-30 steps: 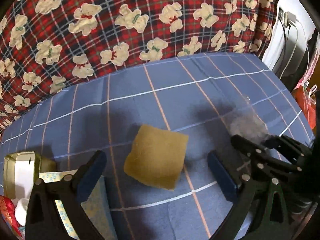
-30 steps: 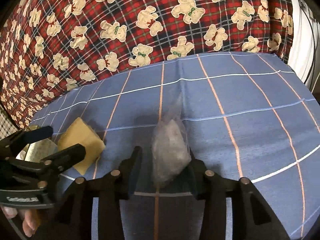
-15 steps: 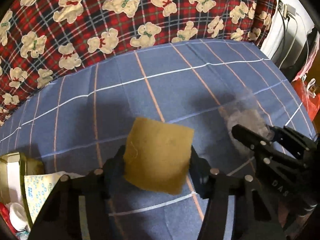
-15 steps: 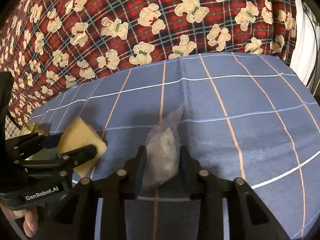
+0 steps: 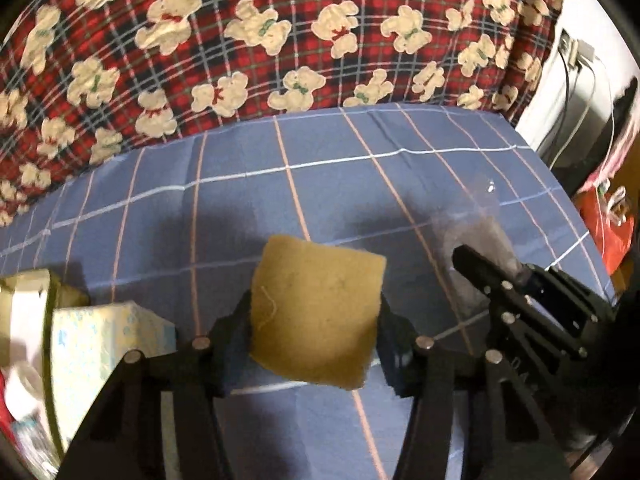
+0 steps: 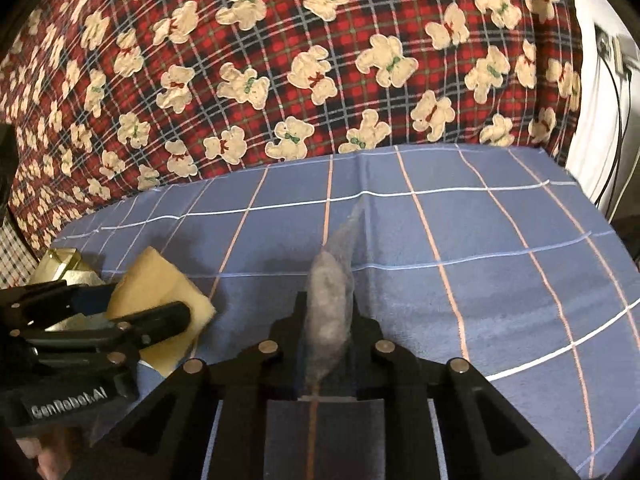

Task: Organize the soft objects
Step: 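Grasp the cotton-ball bag with right tool while left tool grasps the tan square sponge, then carry the tan sponge and cotton-ball bag with both tools toward the gold tray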

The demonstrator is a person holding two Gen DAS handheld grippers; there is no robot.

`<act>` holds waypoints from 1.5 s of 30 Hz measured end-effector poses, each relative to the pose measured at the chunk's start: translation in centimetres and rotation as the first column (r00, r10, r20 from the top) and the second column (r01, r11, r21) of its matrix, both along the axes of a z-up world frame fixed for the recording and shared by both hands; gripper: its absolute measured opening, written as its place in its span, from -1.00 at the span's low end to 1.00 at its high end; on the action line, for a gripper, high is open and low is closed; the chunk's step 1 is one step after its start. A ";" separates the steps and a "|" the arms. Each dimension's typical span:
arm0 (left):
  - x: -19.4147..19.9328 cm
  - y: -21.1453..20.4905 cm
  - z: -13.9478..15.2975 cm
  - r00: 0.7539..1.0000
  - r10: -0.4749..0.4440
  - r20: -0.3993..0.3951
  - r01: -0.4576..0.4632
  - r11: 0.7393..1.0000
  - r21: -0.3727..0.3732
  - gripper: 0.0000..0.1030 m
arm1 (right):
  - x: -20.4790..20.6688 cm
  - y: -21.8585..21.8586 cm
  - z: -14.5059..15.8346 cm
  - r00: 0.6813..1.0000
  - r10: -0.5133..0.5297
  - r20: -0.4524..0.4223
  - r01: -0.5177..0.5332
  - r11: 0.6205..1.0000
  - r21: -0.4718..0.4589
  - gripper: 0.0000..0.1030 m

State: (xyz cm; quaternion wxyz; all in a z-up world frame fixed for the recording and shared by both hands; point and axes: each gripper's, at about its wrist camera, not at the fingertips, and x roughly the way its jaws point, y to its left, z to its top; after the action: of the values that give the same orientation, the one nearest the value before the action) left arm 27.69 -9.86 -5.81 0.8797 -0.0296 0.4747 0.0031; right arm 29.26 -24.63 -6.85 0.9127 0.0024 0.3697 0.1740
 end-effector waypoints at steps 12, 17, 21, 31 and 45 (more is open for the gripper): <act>-2.5 -1.5 -0.6 0.995 0.078 0.055 -0.077 0.997 -0.024 0.05 | -1.8 -0.7 1.0 0.996 -0.028 0.082 0.027 1.000 0.014 -0.67; -4.5 -1.1 -0.9 0.985 0.122 0.122 -0.120 0.993 -0.021 0.05 | -2.8 -0.3 1.6 0.989 -0.030 0.145 0.031 1.000 -0.003 -0.67; -5.4 -0.6 -1.4 0.977 0.145 0.155 -0.145 0.989 -0.011 0.05 | -3.3 -0.2 1.9 0.984 -0.036 0.177 0.038 0.999 -0.006 -0.67; -7.4 -0.2 -0.5 0.943 0.136 0.303 -0.146 0.989 0.012 0.05 | -5.0 0.1 2.8 0.962 -0.042 0.271 0.050 0.998 -0.023 -0.67; -9.8 -0.2 0.7 0.888 0.129 0.442 -0.161 0.986 0.036 0.05 | -8.1 0.4 3.8 0.921 -0.036 0.389 0.048 0.999 -0.020 -0.67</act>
State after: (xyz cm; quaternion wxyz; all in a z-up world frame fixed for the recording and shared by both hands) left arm 17.90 -10.09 -5.15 0.9617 -0.0334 0.2605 0.0789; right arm 21.16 -24.23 -3.08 0.9713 -0.0377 0.1839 0.1460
